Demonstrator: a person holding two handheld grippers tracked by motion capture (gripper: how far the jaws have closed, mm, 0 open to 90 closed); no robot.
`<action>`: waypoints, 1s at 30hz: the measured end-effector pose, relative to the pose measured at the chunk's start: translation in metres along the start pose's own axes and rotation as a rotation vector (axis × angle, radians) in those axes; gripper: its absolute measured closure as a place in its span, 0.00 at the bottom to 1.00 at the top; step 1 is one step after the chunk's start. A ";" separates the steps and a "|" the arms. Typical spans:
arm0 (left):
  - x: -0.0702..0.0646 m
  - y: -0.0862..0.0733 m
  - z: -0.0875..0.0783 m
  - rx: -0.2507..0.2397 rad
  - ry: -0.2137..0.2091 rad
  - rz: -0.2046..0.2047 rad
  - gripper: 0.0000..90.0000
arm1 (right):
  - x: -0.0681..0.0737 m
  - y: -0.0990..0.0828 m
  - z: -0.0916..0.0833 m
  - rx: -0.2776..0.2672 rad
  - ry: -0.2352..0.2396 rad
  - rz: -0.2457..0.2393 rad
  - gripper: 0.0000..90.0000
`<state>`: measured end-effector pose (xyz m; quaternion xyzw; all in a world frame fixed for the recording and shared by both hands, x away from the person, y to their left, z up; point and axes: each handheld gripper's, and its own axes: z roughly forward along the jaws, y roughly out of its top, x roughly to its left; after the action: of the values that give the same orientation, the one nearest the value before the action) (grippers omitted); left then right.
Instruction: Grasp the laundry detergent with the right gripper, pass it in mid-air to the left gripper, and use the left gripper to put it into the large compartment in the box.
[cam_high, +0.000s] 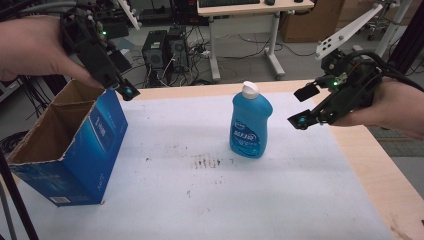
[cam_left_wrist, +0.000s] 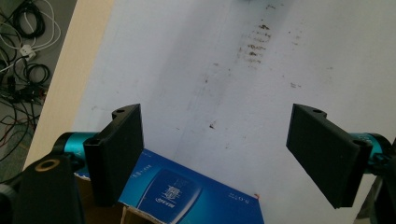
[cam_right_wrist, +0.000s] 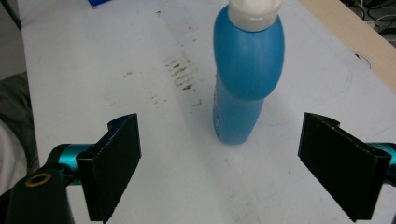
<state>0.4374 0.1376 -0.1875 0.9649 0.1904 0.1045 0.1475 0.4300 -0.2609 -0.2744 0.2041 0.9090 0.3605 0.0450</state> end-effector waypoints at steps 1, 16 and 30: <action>0.000 0.000 0.000 0.001 -0.001 0.005 0.21 | -0.002 0.000 0.002 -0.001 0.002 0.005 0.14; -0.001 0.001 0.001 -0.002 -0.003 0.014 0.21 | -0.022 0.003 0.048 0.018 -0.007 -0.003 0.14; -0.001 0.002 0.002 -0.004 -0.005 0.022 0.21 | -0.027 0.005 0.082 0.012 0.000 -0.006 0.14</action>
<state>0.4375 0.1346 -0.1884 0.9669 0.1794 0.1041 0.1488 0.4753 -0.2163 -0.3326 0.2016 0.9119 0.3547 0.0451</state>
